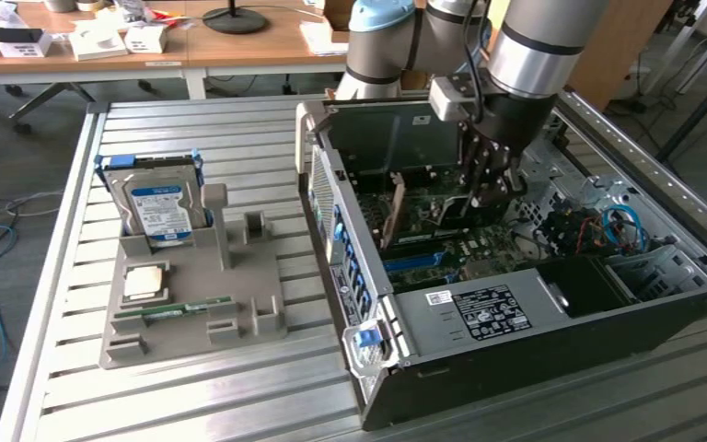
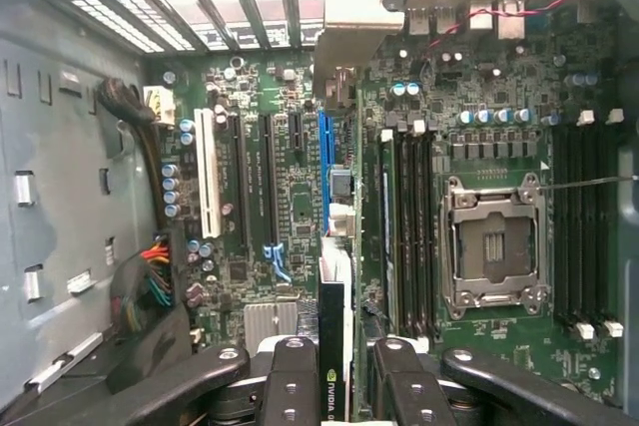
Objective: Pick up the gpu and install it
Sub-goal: 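Insert the gpu into the slot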
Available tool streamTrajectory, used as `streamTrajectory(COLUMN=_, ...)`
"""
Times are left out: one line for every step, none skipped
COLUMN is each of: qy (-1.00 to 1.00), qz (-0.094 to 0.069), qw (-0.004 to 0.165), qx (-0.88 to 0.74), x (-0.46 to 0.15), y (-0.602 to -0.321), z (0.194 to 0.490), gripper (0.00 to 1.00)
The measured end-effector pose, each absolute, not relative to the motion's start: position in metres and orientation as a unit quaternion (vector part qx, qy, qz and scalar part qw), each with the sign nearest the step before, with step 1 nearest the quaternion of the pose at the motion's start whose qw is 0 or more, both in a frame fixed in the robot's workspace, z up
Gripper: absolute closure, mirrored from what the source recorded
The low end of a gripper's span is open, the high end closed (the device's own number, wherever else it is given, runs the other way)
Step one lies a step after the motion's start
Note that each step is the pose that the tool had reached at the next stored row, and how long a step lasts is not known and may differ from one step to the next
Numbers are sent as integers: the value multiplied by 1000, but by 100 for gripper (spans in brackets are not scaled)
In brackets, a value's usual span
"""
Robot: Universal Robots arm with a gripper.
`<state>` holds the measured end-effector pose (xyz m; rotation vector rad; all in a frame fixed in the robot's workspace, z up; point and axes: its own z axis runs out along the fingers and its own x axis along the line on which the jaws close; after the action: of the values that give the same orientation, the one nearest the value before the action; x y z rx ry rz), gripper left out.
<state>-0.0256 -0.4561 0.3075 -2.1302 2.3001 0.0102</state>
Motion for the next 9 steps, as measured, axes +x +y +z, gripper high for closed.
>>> streamTrajectory(qy=734, qz=3, qw=3, qx=-680, x=-26, y=-456, z=306, gripper=74)
streamTrajectory(qy=734, qz=3, qw=3, qx=-680, x=-26, y=-456, z=304, gripper=74)
streamTrajectory(qy=734, qz=3, qw=3, qx=-679, x=-26, y=-456, z=302, gripper=74)
streamTrajectory(qy=734, qz=3, qw=3, qx=-679, x=-26, y=-456, z=301, gripper=74)
streamTrajectory(qy=734, qz=3, qw=3, qx=-680, x=-26, y=-456, z=300, gripper=74)
streamTrajectory(qy=734, qz=3, qw=3, qx=-680, x=-26, y=-456, z=299, gripper=74)
streamTrajectory(qy=734, qz=3, qw=3, qx=-680, x=-26, y=-456, z=298, gripper=74)
streamTrajectory(qy=734, qz=3, qw=3, qx=-680, x=-26, y=-456, z=297, gripper=74)
streamTrajectory(qy=734, qz=3, qw=3, qx=-680, x=-26, y=-456, z=296, gripper=74)
